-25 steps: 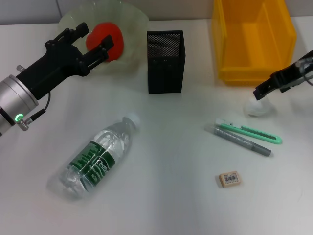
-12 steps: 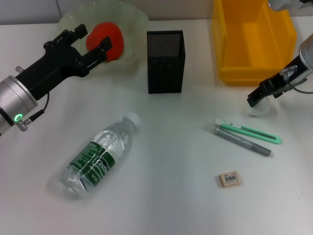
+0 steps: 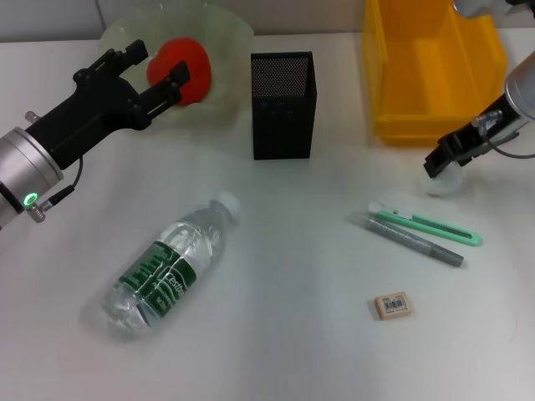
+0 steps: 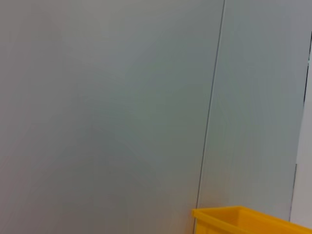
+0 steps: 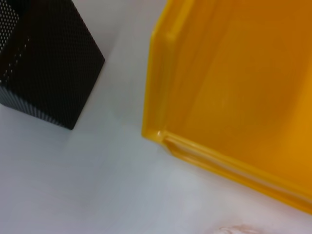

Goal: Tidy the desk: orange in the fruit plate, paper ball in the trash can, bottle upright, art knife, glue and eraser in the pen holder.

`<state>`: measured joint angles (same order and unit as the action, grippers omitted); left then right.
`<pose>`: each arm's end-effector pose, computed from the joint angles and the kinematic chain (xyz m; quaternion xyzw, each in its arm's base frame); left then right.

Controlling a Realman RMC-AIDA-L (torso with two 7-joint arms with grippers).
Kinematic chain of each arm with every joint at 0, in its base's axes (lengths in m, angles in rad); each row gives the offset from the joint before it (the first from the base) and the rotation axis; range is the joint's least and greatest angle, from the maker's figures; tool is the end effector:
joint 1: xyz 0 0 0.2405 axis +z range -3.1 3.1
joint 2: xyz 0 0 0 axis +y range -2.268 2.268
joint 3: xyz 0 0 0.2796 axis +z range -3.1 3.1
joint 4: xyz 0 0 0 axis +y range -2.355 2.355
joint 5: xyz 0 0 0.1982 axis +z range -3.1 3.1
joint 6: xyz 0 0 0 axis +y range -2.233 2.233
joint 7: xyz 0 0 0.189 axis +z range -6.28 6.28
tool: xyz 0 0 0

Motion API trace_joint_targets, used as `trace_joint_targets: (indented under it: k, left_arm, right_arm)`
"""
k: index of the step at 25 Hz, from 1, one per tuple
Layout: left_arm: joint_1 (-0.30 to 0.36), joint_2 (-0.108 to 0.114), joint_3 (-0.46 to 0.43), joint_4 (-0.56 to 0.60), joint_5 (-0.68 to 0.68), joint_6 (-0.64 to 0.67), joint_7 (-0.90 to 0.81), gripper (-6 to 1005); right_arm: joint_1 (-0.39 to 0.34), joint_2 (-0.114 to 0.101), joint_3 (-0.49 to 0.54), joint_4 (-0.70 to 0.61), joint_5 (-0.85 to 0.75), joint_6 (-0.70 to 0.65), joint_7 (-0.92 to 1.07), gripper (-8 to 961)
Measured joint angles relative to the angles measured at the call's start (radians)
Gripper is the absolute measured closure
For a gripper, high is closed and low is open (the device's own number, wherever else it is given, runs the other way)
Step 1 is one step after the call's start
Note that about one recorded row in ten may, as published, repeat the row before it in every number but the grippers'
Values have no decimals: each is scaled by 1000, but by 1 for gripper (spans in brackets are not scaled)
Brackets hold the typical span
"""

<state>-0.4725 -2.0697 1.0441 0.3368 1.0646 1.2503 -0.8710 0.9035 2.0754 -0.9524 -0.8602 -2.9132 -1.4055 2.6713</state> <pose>-0.2627 0.3852 -0.0412 -0.8292 -0.2084 -0.3779 0.3553 0.2517 0.4319 -0.0355 -0.8197 0.4869 -0.1799 0.2422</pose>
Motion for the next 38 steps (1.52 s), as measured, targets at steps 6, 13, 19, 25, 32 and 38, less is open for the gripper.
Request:
trace_joint_targets:
  k: [6, 13, 19, 25, 32, 38]
  left_arm:
    - [5, 0, -1, -1, 0, 0, 0, 221]
    - [15, 0, -1, 1, 0, 6, 1, 221]
    - [20, 0, -1, 7, 0, 46, -8, 221]
    - [26, 0, 1, 8, 0, 70, -34, 221]
    - [45, 5, 5, 28, 7, 89, -104, 222]
    - [59, 10, 19, 129, 95, 87, -230, 222]
  right_arm:
    - [-6, 0, 1, -49, 9, -17, 7, 468]
    - [-60, 1, -7, -219, 130, -65, -11, 541]
    - [-121, 1, -8, -418, 190, -8, -9, 532]
    - [-120, 2, -9, -393, 190, 166, -12, 519]
    - [-133, 2, -7, -296, 258, 312, -62, 474]
    - [-230, -14, 3, -271, 646, 240, -380, 294]
